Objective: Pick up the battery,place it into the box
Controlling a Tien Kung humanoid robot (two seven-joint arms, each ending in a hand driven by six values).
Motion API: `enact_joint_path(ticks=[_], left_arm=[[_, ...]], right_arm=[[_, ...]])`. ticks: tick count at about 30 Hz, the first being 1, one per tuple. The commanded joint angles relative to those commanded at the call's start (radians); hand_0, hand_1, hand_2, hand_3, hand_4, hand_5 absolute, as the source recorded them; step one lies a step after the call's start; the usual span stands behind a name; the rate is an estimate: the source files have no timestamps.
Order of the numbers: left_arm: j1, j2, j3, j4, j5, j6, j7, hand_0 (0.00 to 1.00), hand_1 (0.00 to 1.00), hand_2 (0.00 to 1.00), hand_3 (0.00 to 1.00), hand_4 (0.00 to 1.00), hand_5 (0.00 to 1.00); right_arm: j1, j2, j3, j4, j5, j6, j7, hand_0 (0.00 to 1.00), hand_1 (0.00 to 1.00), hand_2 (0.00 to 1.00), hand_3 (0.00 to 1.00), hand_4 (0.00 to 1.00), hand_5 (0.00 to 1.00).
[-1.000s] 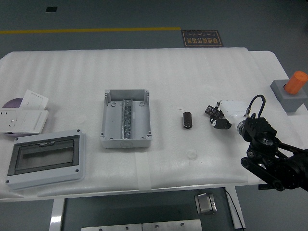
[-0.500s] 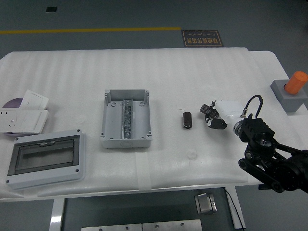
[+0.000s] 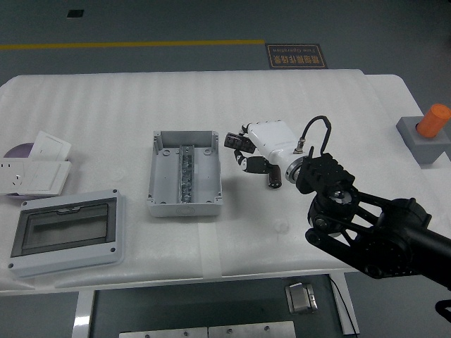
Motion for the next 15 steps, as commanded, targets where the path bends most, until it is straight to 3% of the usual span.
enact_joint_path(ticks=[2, 7, 8, 13, 14, 15], left_arm=[[0.000, 0.000, 0.001, 0.000, 0.000, -0.001, 0.001, 0.631, 0.662, 0.545, 0.597, 0.687, 0.405], [0.000, 0.004, 0.006, 0.000, -0.004, -0.002, 0.002, 0.631, 0.662, 0.545, 0.597, 0.687, 0.405], [0.000, 0.005, 0.007, 0.001, -0.006, -0.002, 0.003, 0.631, 0.661, 0.545, 0.596, 0.687, 0.406], [0.000, 0.005, 0.010, 0.002, -0.011, -0.004, 0.003, 0.631, 0.661, 0.545, 0.596, 0.687, 0.406], [0.000, 0.005, 0.011, 0.002, -0.013, -0.004, 0.003, 0.631, 0.661, 0.540, 0.592, 0.685, 0.410], [0.000, 0.005, 0.011, 0.002, -0.014, -0.004, 0.003, 0.631, 0.661, 0.540, 0.592, 0.685, 0.410]], right_arm=[[0.012, 0.035, -0.018, -0.007, 0.001, 0.014, 0.002, 0.334, 0.461, 0.437, 0.662, 0.448, 0.376], [0.030, 0.096, -0.063, -0.031, 0.000, 0.014, 0.012, 0.334, 0.461, 0.437, 0.662, 0.448, 0.376], [0.030, 0.104, -0.068, -0.035, -0.001, 0.012, 0.014, 0.389, 0.602, 0.644, 0.698, 0.506, 0.401], [0.032, 0.121, -0.079, -0.045, -0.001, 0.010, 0.027, 0.389, 0.602, 0.644, 0.698, 0.506, 0.401], [0.033, 0.122, -0.080, -0.048, 0.001, 0.010, 0.030, 0.489, 0.768, 0.808, 0.822, 0.587, 0.452], [0.033, 0.123, -0.082, -0.050, 0.003, 0.009, 0.033, 0.489, 0.768, 0.808, 0.822, 0.587, 0.452]])
